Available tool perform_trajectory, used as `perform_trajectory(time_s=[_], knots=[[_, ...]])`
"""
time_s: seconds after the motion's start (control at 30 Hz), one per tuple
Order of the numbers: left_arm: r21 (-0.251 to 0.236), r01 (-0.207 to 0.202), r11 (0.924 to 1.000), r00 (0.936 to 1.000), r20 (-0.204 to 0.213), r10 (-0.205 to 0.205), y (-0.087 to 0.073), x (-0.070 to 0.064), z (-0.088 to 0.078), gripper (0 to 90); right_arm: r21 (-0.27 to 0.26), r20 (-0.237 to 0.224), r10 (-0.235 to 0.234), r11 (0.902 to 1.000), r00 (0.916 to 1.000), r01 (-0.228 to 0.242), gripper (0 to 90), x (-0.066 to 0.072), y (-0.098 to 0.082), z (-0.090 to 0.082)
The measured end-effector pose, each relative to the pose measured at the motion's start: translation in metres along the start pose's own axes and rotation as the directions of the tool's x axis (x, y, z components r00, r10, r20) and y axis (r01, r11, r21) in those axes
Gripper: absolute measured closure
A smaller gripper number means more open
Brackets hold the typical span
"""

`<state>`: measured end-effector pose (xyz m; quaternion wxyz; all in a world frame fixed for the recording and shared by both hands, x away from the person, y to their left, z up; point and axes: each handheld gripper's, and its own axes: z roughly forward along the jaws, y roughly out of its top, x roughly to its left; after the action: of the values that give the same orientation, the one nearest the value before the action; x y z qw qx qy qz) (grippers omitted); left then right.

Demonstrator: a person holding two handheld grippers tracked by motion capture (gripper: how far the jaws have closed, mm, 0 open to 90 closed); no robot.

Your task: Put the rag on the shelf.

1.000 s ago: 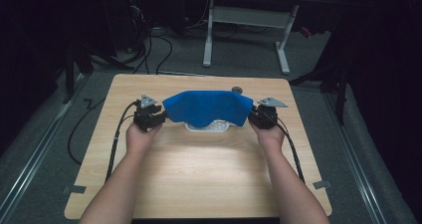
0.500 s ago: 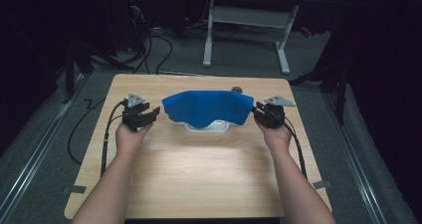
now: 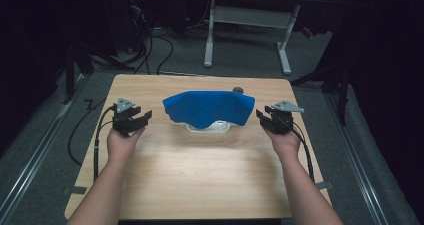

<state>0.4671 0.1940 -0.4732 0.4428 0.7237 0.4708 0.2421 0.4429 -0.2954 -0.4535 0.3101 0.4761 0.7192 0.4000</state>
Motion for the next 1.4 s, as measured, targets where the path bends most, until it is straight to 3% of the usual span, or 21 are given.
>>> perform_trajectory(time_s=[0.03, 0.2, 0.33, 0.37, 0.4, 0.47, 0.53, 0.63, 0.7, 0.8, 0.9, 0.97, 1.0, 1.07, 1.1, 1.13, 1.17, 1.23, 1.4], knots=[[-0.005, -0.008, 1.0000, 1.0000, 0.005, 0.008, -0.001, -0.003, -0.003, 47.5, 0.002, -0.005, -0.029, 0.9996, 0.9996, 0.029, 49.0, 0.004, -0.001, -0.008], [-0.001, -0.033, 0.9995, 0.9994, 0.011, 0.033, -0.013, -0.021, -0.020, 45.2, -0.043, 0.006, -0.072, 0.9965, 0.9974, 0.072, 41.4, 0.016, -0.007, -0.027], [0.016, -0.031, 0.9994, 0.9991, 0.028, 0.030, -0.031, -0.034, -0.029, 41.4, 0.007, -0.024, -0.091, 0.9958, 0.9955, 0.091, 32.3, 0.023, -0.014, -0.042], [0.029, -0.030, 0.9991, 0.9989, 0.036, 0.029, -0.035, -0.036, -0.031, 40.0, 0.008, -0.021, -0.100, 0.9950, 0.9948, 0.100, 31.9, 0.025, -0.016, -0.045], [0.036, -0.029, 0.9989, 0.9987, 0.043, 0.028, -0.037, -0.039, -0.032, 38.9, -0.023, -0.028, -0.103, 0.9945, 0.9943, 0.103, 31.6, 0.028, -0.020, -0.049], [0.045, -0.028, 0.9986, 0.9979, 0.060, 0.026, -0.045, -0.045, -0.036, 36.7, -0.043, -0.056, -0.084, 0.9957, 0.9949, 0.081, 29.5, 0.033, -0.026, -0.054], [0.039, -0.016, 0.9991, 0.9960, 0.089, 0.013, -0.052, -0.052, -0.041, 36.1, -0.013, -0.076, -0.073, 0.9973, 0.9944, 0.072, 26.5, 0.038, -0.031, -0.057], [0.050, -0.017, 0.9986, 0.9930, 0.118, 0.011, -0.060, -0.065, -0.046, 33.7, -0.025, -0.091, -0.070, 0.9973, 0.9933, 0.068, 24.7, 0.048, -0.043, -0.061], [0.052, -0.020, 0.9984, 0.9901, 0.140, 0.012, -0.065, -0.074, -0.047, 32.5, -0.003, -0.107, -0.070, 0.9975, 0.9918, 0.070, 20.9, 0.056, -0.050, -0.062], [0.072, -0.058, 0.9957, 0.9854, 0.164, 0.046, -0.072, -0.092, -0.047, 31.5, 0.001, -0.129, -0.054, 0.9985, 0.9902, 0.054, 16.9, 0.068, -0.060, -0.066], [0.085, -0.074, 0.9936, 0.9772, 0.205, 0.055, -0.077, -0.110, -0.046, 29.8, 0.004, -0.146, -0.052, 0.9986, 0.9880, 0.053, 14.2, 0.080, -0.067, -0.070], [0.087, -0.064, 0.9941, 0.9695, 0.242, 0.041, -0.082, -0.125, -0.047, 29.1, 0.002, -0.167, -0.042, 0.9991, 0.9850, 0.043, 10.0, 0.091, -0.073, -0.073], [0.088, -0.055, 0.9946, 0.9619, 0.272, 0.029, -0.088, -0.136, -0.046, 29.1, 0.003, -0.172, -0.035, 0.9993, 0.9844, 0.036, 7.3, 0.094, -0.076, -0.074], [0.092, -0.075, 0.9929, 0.9512, 0.305, 0.044, -0.097, -0.151, -0.045, 29.5, 0.007, -0.199, -0.003, 1.0000, 0.9800, 0.004, 4.6, 0.105, -0.085, -0.077], [0.112, -0.091, 0.9896, 0.9369, 0.347, 0.047, -0.099, -0.161, -0.042, 29.8, 0.007, -0.205, -0.004, 1.0000, 0.9788, 0.006, 4.5, 0.109, -0.089, -0.077], [0.118, -0.112, 0.9866, 0.9268, 0.371, 0.061, -0.097, -0.167, -0.040, 29.0, 0.022, -0.219, -0.039, 0.9988, 0.9749, 0.045, 4.0, 0.117, -0.093, -0.076], [0.111, -0.142, 0.9836, 0.9214, 0.378, 0.090, -0.095, -0.172, -0.039, 28.1, 0.035, -0.229, -0.080, 0.9953, 0.9702, 0.090, 2.9, 0.122, -0.094, -0.074], [0.099, -0.175, 0.9797, 0.9194, 0.372, 0.127, -0.093, -0.175, -0.039, 26.9, 0.035, -0.228, -0.125, 0.9900, 0.9656, 0.137, 2.3, 0.125, -0.094, -0.072], [0.120, -0.172, 0.9778, 0.9233, 0.366, 0.117, -0.098, -0.170, -0.040, 26.7, 0.052, -0.224, -0.107, 0.9912, 0.9686, 0.122, 2.3, 0.121, -0.096, -0.068]])
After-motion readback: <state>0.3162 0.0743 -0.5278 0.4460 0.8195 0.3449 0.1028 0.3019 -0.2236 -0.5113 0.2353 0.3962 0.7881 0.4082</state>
